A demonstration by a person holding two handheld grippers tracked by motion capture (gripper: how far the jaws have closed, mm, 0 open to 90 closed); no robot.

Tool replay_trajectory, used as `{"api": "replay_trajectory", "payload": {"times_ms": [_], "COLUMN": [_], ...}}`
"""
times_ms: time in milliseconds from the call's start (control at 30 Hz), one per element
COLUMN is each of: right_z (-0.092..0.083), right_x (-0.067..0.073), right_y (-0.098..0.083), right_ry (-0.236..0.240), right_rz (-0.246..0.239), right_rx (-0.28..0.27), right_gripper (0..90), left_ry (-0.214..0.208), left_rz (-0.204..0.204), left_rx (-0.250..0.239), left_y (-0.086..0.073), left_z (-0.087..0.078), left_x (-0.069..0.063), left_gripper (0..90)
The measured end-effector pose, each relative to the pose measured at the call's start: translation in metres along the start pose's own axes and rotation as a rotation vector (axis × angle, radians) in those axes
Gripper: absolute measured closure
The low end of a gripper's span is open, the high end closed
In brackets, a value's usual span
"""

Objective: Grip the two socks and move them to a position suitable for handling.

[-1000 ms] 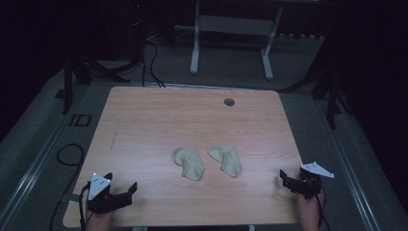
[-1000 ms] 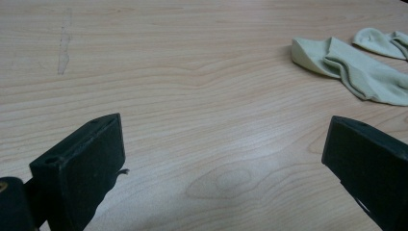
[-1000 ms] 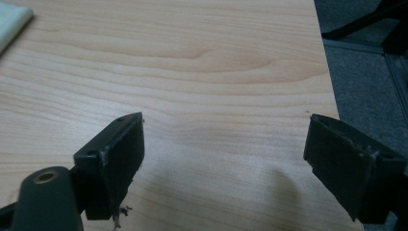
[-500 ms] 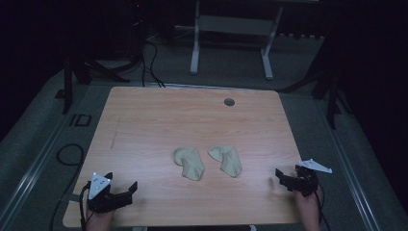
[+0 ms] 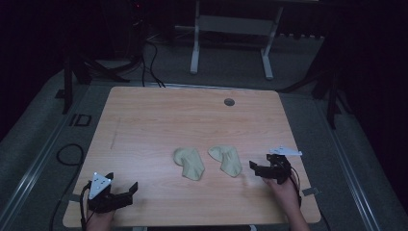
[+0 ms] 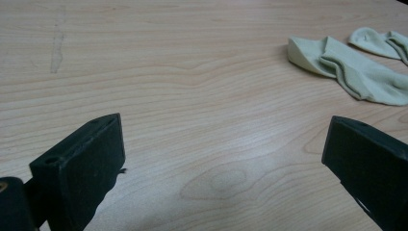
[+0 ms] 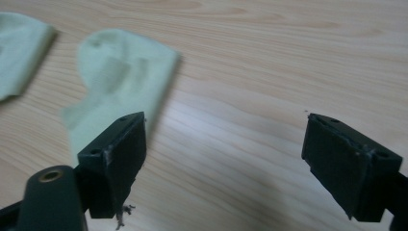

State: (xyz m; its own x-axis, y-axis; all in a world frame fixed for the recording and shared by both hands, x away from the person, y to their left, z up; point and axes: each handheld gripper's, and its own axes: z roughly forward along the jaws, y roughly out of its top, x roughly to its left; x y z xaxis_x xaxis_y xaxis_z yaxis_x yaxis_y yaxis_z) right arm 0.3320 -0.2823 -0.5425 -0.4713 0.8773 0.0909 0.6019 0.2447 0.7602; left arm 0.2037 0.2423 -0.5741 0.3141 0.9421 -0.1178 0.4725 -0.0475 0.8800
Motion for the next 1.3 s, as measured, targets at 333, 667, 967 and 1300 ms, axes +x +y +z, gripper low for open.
{"api": "replay_trajectory", "payload": {"times_ms": [333,667,967,1300], "right_z": [0.03,0.068,0.083,0.074], "right_x": [0.035,0.064,0.076,0.082], "right_y": [0.024,0.037,0.036,0.041], "right_ry": [0.058,0.06,-0.005,0.01], "right_rz": [-0.066,-0.121,-0.208,-0.229], "right_rx": [0.022,0.07,0.094,0.105], "right_gripper": [23.1,30.9,56.8,81.4], "left_ry": [0.001,-0.009,-0.021,-0.037], "left_rz": [0.009,0.01,0.031,0.06], "left_rx": [0.024,0.018,0.03,0.033], "left_y": [0.0,0.0,-0.001,0.0], "left_z": [0.002,0.001,0.002,0.002], "left_x": [-0.002,-0.001,-0.005,-0.01], "left_gripper": [1.0,1.0,1.0,1.0]}}
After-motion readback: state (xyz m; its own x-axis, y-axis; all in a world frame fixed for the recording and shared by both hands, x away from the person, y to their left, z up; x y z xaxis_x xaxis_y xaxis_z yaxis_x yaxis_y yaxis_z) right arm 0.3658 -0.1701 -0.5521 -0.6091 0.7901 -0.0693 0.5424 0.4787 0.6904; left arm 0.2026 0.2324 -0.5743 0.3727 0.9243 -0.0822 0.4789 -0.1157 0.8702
